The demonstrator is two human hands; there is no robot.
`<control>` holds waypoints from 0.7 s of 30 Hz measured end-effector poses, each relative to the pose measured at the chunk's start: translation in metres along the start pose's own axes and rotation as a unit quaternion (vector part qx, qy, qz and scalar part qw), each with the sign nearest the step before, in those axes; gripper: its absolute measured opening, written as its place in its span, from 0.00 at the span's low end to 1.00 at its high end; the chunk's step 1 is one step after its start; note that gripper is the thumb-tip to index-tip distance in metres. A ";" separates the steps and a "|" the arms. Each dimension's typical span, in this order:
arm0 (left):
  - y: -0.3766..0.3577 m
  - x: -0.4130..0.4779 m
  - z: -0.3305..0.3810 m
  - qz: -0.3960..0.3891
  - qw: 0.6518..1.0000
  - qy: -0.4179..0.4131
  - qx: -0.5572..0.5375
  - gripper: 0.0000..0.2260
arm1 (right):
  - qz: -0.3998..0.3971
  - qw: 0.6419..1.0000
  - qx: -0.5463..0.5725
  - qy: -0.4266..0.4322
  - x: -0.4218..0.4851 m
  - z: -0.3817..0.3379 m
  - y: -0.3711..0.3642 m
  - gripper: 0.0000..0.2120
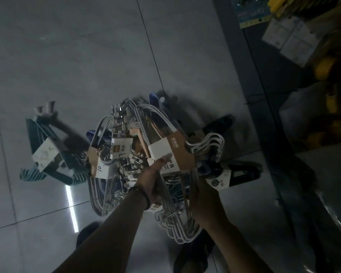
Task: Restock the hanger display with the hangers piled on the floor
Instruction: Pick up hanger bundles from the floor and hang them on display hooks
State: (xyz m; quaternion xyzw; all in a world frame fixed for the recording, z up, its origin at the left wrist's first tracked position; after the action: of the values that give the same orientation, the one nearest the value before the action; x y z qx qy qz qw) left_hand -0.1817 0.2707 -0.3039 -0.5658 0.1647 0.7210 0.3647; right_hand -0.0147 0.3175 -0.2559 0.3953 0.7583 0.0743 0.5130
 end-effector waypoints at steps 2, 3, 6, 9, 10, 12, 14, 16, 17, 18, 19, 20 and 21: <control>-0.003 -0.011 0.005 0.010 1.000 -0.004 0.002 0.34 | -0.023 0.999 -0.024 0.007 -0.010 -0.004 0.009 0.17; -0.005 -0.017 0.009 0.012 1.000 -0.012 0.000 0.36 | -0.032 0.999 -0.037 0.005 -0.016 -0.005 0.015 0.18; -0.019 -0.052 0.029 0.000 0.998 -0.060 -0.001 0.28 | -0.003 0.999 -0.046 0.008 -0.043 -0.022 0.056 0.20; -0.045 -0.116 0.057 -0.057 0.994 -0.090 -0.004 0.24 | 0.121 0.988 -0.055 0.079 -0.086 -0.084 0.134 0.21; -0.054 -0.141 0.068 -0.075 0.992 -0.103 0.000 0.26 | 0.174 0.974 -0.070 0.126 -0.102 -0.113 0.164 0.22; -0.071 -0.193 0.090 -0.108 0.987 -0.119 0.015 0.28 | 0.254 0.945 -0.112 0.174 -0.135 -0.165 0.223 0.24; -0.092 -0.251 0.115 -0.136 0.979 -0.143 0.052 0.33 | 0.273 0.936 -0.125 0.184 -0.159 -0.212 0.273 0.26; -0.112 -0.309 0.144 -0.156 0.968 -0.176 0.090 0.35 | 0.233 0.952 -0.101 0.172 -0.180 -0.254 0.313 0.31; -0.121 -0.342 0.160 -0.164 0.962 -0.190 0.111 0.35 | 0.220 0.959 -0.077 0.164 -0.197 -0.275 0.334 0.31; -0.133 -0.375 0.177 -0.178 0.952 -0.209 0.133 0.35 | 0.227 0.959 -0.057 0.159 -0.217 -0.294 0.357 0.31; -0.144 -0.410 0.193 -0.194 0.941 -0.230 0.156 0.34 | 0.253 0.954 -0.043 0.157 -0.242 -0.311 0.382 0.31; -0.158 -0.444 0.207 -0.220 0.926 -0.252 0.177 0.34 | 0.285 0.946 -0.029 0.152 -0.270 -0.326 0.408 0.31; -0.171 -0.480 0.221 -0.240 0.911 -0.273 0.195 0.33 | 0.319 0.936 -0.010 0.147 -0.302 -0.339 0.433 0.28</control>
State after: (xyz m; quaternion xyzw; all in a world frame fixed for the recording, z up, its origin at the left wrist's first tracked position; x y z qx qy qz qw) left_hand -0.1690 0.3678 0.2432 -0.2870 0.0554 0.6914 0.6607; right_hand -0.0236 0.5051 0.3428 0.5964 0.6581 0.2990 0.3491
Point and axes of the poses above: each hand's wrist, its own x-axis towards the middle knuckle, its own y-axis out of the back of the hand, z = x × y, the point moved 9 cm from there along x, towards the middle knuckle, and after that the axes turned 3 degrees about z, right-handed, at the moved point
